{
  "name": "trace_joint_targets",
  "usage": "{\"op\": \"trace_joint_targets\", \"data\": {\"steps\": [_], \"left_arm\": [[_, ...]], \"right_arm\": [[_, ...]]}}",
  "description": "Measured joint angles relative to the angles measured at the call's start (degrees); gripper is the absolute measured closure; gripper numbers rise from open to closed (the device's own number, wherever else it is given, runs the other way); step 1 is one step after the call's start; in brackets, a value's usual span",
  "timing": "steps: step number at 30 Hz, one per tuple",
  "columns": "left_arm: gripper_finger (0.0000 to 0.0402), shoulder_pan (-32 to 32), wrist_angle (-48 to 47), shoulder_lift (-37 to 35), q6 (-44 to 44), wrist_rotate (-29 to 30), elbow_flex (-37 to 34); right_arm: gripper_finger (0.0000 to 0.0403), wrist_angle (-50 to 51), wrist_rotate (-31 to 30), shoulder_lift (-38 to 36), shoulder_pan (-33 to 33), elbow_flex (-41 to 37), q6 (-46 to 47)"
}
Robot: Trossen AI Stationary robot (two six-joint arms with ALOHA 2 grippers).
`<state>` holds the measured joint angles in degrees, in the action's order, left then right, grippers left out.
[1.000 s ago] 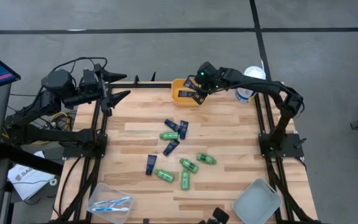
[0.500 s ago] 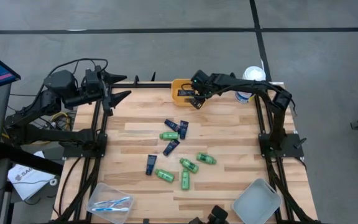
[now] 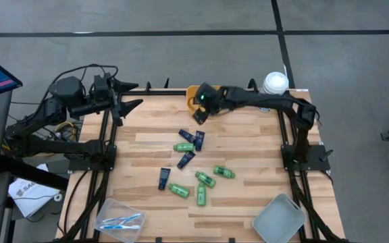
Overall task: Pick & Place Travel size toiletries
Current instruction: Put the shave cream into the yellow bin
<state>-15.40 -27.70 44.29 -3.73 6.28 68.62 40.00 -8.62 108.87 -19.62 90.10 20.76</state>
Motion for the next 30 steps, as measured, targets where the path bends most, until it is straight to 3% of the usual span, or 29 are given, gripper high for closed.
{"op": "trace_joint_targets", "data": {"steps": [4, 10, 21, 30], "left_arm": [[0.0101, 0.0, 0.0, 0.0, -1.3, 0.1, 0.0], [0.0101, 0.0, -0.2, 0.0, -1.3, 0.2, 0.0], [0.0101, 0.0, -0.4, 0.0, -2.9, 0.2, 0.0], [0.0101, 0.0, -0.4, 0.0, -3.0, 0.0, 0.0]], "right_arm": [[0.0116, 0.1, -5.8, 0.2, 5.1, -0.2, 4.4], [0.0116, -0.4, -7.1, 0.1, 6.4, -0.2, 12.6], [0.0116, -0.9, -5.1, 0.2, 7.1, -4.2, 19.7], [0.0117, -2.0, -0.2, 7.4, 10.8, -4.5, 21.3]]}}
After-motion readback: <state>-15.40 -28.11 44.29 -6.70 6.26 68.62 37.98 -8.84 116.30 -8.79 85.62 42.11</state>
